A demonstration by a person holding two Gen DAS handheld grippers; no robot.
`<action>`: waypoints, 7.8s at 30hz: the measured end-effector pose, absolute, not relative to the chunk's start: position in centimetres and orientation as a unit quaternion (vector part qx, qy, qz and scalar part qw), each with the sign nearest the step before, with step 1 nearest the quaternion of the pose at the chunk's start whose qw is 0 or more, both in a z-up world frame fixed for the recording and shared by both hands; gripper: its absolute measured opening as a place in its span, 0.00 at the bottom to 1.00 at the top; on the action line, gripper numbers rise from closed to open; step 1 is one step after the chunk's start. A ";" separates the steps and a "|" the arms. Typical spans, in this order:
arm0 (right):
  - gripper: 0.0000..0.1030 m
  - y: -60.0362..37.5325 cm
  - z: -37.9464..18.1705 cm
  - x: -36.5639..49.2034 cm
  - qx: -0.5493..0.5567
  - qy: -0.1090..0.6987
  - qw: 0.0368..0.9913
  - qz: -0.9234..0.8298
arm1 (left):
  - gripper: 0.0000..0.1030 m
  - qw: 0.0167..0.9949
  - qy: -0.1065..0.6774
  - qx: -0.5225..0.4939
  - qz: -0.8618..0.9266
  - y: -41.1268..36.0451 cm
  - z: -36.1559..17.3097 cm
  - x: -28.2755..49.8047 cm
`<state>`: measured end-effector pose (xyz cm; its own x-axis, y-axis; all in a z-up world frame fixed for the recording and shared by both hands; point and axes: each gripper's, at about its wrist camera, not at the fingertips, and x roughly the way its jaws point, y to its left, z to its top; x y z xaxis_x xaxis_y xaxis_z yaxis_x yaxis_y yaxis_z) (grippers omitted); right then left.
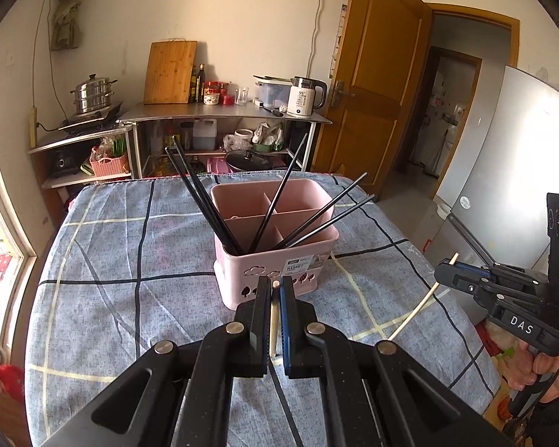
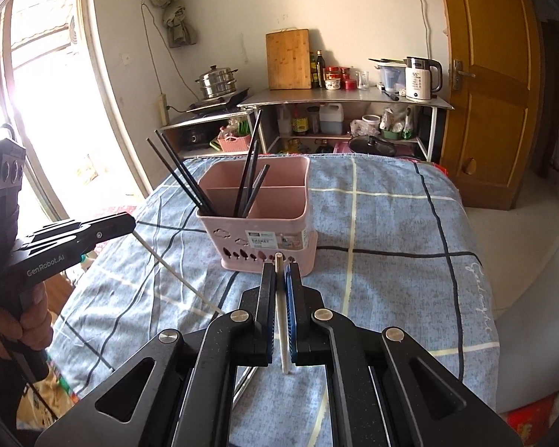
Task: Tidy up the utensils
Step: 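Carry the left gripper's wooden chopstick over the basket while the right gripper carries its own, then lower both wooden chopsticks into the basket and open both grippers, then move the left gripper to a metal chopstick while the right gripper closes on another, then carry the left gripper's metal chopstick toward the basket while the right gripper carries its own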
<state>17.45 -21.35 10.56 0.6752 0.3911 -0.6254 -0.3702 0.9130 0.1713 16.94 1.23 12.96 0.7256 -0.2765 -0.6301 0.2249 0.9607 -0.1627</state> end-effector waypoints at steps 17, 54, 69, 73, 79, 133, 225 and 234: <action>0.05 -21.3 13.9 16.6 0.030 0.295 0.930 0.217 | 0.04 0.929 0.340 -0.056 -0.138 2.5 15.4 15.9; 0.05 -15.3 16.8 25.8 0.047 0.242 0.939 0.238 | 0.04 0.945 0.299 -0.061 -0.121 4.0 20.0 26.2; 0.05 -13.6 12.4 27.7 0.026 0.298 0.926 0.232 | 0.05 0.933 0.339 -0.059 -0.107 4.1 14.6 28.2; 0.05 -13.6 11.4 28.3 0.029 0.315 0.920 0.231 | 0.06 0.934 0.338 -0.052 -0.103 4.4 14.4 28.3; 0.07 -13.8 11.8 28.1 0.033 0.313 0.919 0.239 | 0.11 0.934 0.338 -0.038 -0.106 4.1 14.5 28.0; 0.13 -19.1 -0.2 12.0 0.061 0.408 0.887 0.208 | 0.18 0.925 0.352 -0.057 -0.130 2.1 4.4 8.6; 0.04 -21.0 -0.5 18.7 0.024 0.457 0.870 0.186 | 0.03 0.877 0.461 -0.028 -0.132 -2.4 1.0 18.6; 0.04 -21.0 5.8 18.8 0.031 0.389 0.898 0.202 | 0.03 0.907 0.394 -0.042 -0.141 -1.0 7.6 18.4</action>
